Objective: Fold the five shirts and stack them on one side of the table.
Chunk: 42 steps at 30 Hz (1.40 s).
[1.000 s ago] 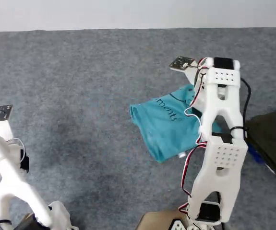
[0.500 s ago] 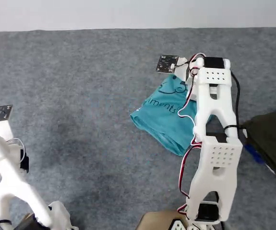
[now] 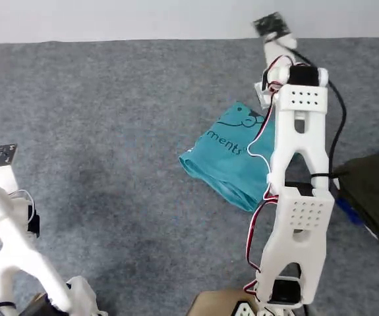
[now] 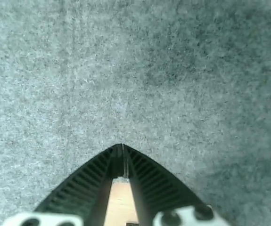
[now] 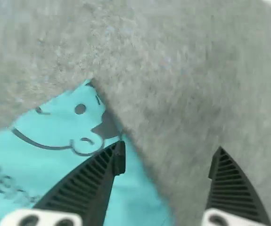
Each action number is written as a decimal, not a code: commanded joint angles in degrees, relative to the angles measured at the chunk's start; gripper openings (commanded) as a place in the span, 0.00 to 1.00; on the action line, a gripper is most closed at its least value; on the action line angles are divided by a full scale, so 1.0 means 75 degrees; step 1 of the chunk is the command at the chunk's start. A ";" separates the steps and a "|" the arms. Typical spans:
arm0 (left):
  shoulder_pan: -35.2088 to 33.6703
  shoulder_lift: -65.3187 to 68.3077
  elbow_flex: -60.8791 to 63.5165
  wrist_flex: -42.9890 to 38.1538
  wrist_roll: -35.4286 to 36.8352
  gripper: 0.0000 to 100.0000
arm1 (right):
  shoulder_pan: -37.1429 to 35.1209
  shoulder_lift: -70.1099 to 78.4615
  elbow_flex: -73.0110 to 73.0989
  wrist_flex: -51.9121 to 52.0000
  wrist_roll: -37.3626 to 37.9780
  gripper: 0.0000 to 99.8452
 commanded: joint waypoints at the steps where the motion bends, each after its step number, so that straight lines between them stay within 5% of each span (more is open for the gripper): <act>1: 0.0047 -0.0188 -0.0029 -0.0141 0.0070 0.01 | 0.0041 -0.0264 -0.0903 0.1131 -0.1325 0.29; 9: 0.0047 -0.0188 -0.0029 -0.0293 0.0059 0.01 | -0.0135 -0.0311 -0.1512 0.3264 -0.2286 0.29; 21: 0.0059 -0.0188 -0.0041 -0.0258 0.0059 0.01 | -0.0850 -0.1764 0.1278 0.3218 -0.4360 0.30; 26: 0.0059 -0.0188 -0.0029 -0.0258 0.0059 0.01 | -0.1178 -0.1119 0.1395 0.3194 -0.4431 0.30; 34: 0.0059 -0.0188 -0.0018 -0.0246 0.0059 0.01 | -0.1237 -0.0088 0.1371 0.3042 -0.5427 0.43; 42: 0.0059 -0.0188 -0.0018 -0.0246 0.0047 0.01 | -0.1201 0.0440 0.1371 0.2479 -0.5486 0.44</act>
